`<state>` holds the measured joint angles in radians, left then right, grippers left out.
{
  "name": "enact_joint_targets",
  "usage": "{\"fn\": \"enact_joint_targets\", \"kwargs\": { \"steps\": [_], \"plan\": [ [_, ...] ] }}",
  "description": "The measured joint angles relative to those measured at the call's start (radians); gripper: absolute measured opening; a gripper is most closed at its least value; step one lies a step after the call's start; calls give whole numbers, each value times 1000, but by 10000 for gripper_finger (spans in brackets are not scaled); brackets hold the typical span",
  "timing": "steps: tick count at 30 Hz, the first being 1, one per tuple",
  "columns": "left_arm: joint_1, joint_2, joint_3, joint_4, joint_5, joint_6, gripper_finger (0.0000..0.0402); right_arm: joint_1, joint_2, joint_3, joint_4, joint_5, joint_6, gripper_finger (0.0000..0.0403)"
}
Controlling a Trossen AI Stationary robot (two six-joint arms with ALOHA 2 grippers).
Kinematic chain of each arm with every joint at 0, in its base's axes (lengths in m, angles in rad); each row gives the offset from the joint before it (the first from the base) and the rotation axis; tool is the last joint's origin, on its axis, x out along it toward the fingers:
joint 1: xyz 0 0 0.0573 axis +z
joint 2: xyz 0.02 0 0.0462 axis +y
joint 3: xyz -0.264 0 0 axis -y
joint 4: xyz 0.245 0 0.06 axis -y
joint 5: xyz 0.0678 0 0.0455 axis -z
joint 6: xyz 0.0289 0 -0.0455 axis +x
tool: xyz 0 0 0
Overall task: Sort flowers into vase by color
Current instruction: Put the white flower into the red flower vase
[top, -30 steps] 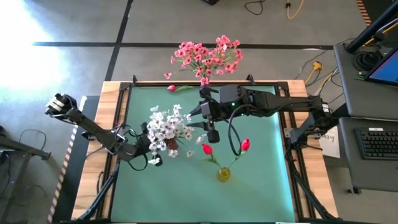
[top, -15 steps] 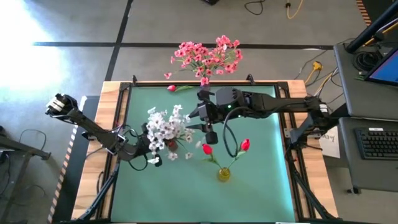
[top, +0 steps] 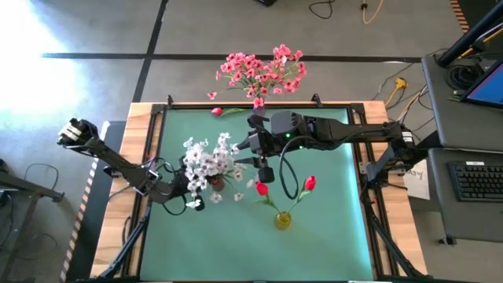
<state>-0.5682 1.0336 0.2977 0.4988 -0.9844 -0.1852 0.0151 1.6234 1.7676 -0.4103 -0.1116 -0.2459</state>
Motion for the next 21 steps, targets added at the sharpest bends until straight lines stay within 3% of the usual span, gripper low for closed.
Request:
{"fn": "enact_joint_targets", "kwargs": {
  "steps": [12,21],
  "plan": [
    [0,-5,-1,-1,2,1,94,0,0,-2,0,0,-1,146],
    [0,-8,39,-1,7,57,105,0,0,-3,0,0,-2,146]
  ]
}}
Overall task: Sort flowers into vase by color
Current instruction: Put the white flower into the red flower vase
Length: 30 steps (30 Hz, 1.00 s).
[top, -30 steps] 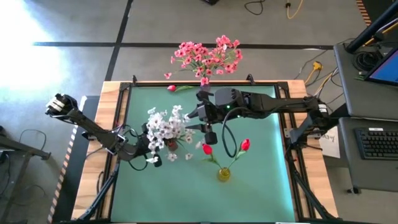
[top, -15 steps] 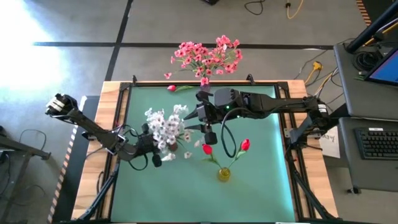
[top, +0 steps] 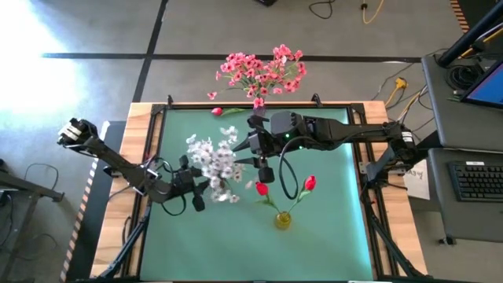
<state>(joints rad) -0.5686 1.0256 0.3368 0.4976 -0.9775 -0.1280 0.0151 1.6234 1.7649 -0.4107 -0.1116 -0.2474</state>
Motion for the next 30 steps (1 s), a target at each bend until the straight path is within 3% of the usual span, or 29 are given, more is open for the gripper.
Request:
{"fn": "enact_joint_targets", "kwargs": {
  "steps": [11,30],
  "plan": [
    [0,0,13,-2,-5,10,105,0,0,-2,-8,0,-27,146],
    [-22,0,12,-53,-8,-143,105,0,0,-2,-63,0,-104,146]
  ]
}}
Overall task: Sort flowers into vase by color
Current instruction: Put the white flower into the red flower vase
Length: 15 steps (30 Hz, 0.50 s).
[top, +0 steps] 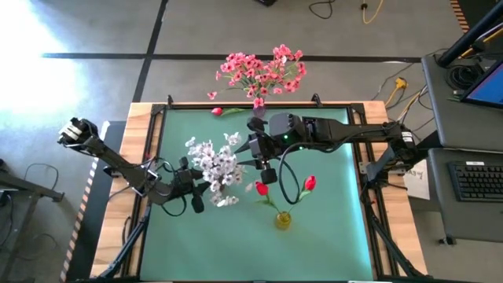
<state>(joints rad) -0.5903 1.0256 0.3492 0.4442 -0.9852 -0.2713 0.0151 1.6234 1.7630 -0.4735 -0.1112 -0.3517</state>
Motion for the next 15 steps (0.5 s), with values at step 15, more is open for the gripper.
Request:
{"fn": "enact_joint_targets", "kwargs": {
  "steps": [15],
  "plan": [
    [0,0,0,0,0,0,105,0,0,0,16,0,-8,146]
  ]
}}
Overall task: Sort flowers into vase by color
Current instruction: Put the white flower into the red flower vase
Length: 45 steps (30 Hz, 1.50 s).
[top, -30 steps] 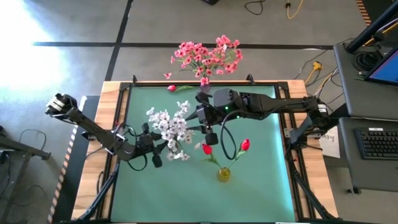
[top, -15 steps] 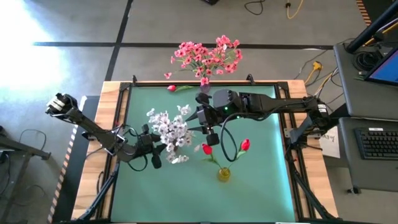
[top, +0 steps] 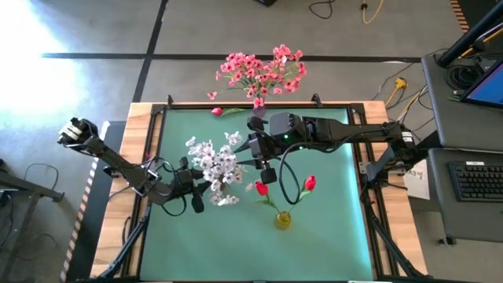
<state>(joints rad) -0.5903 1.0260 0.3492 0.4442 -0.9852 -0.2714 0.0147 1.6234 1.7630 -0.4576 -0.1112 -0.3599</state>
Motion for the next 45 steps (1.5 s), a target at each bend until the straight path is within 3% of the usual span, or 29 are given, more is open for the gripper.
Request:
{"fn": "enact_joint_targets", "kwargs": {
  "steps": [45],
  "plan": [
    [0,0,-1,-19,-38,-1,105,0,3,0,-1,0,10,146]
  ]
}}
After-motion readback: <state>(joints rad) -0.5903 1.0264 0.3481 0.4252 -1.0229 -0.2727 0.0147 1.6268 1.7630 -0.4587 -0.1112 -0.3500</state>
